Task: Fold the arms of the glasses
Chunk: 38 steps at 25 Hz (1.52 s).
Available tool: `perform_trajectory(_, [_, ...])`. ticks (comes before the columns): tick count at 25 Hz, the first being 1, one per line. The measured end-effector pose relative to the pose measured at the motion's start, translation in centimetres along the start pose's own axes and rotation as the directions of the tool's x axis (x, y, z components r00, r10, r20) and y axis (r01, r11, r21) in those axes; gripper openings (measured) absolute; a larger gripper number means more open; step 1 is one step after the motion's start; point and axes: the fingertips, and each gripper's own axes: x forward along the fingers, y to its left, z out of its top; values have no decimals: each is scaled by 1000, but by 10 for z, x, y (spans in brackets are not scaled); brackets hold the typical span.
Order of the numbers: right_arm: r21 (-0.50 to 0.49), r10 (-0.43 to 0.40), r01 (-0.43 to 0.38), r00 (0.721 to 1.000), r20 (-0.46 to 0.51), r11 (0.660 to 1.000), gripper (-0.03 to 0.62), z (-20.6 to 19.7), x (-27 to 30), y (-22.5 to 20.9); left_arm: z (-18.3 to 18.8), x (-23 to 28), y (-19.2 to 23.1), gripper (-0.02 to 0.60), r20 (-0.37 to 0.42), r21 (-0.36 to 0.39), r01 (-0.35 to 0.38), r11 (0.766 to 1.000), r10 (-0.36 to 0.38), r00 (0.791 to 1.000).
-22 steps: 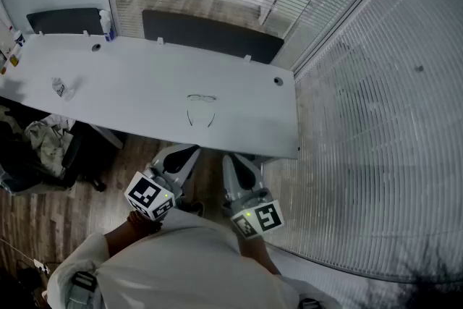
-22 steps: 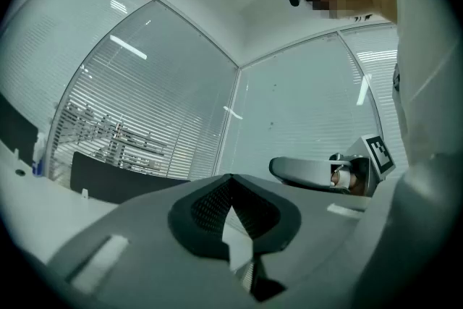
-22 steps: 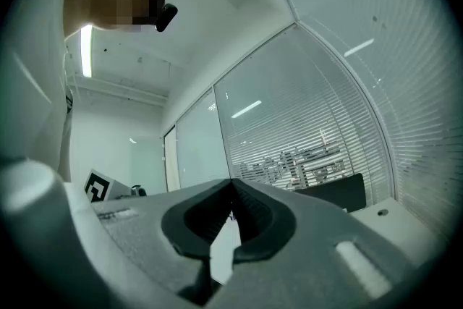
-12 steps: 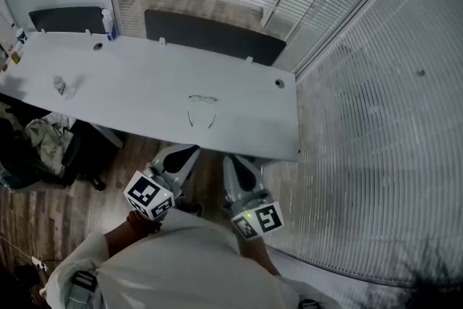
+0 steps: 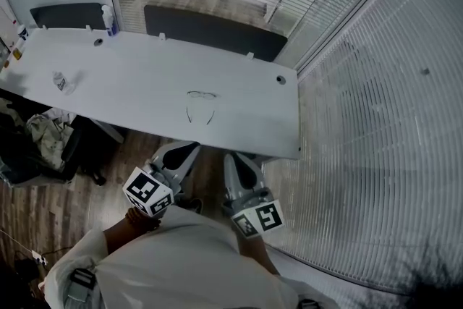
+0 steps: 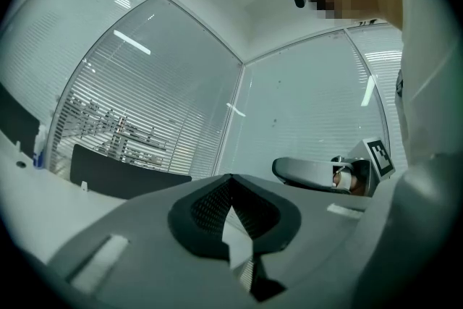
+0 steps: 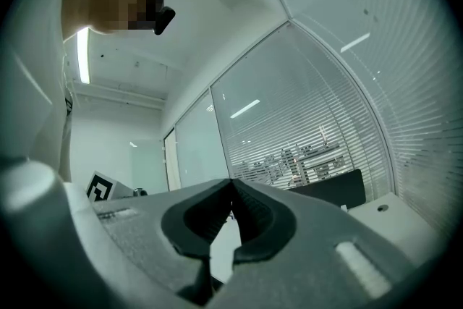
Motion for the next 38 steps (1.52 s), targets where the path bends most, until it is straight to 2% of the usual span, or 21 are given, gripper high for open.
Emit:
perform_trajectory(5, [8, 12, -12, 1000, -15, 1000, -2, -3, -5, -13, -11, 12, -4, 3, -25, -20, -12, 1000, 12, 1000])
perform_trajectory(11, [29, 35, -35, 999, -11, 999, -2, 2, -14, -23, -18, 22, -12, 3, -27, -9, -26, 1000, 25, 999])
perform_trajectory(19, [23, 54, -54, 998, -30, 998, -2, -3, 5, -34, -13, 30, 7, 3, -24, -6, -63, 998, 63, 998])
perform_trajectory(29, [5, 81, -81, 995, -64, 997, -2, -20, 84, -53, -3, 53, 87, 3, 5, -16, -102, 995, 102, 995])
perform_trajectory(38, [-24, 61, -64, 994, -89, 998, -2, -21, 195, -76, 21, 88, 188, 3, -17, -18, -70, 997, 69, 997])
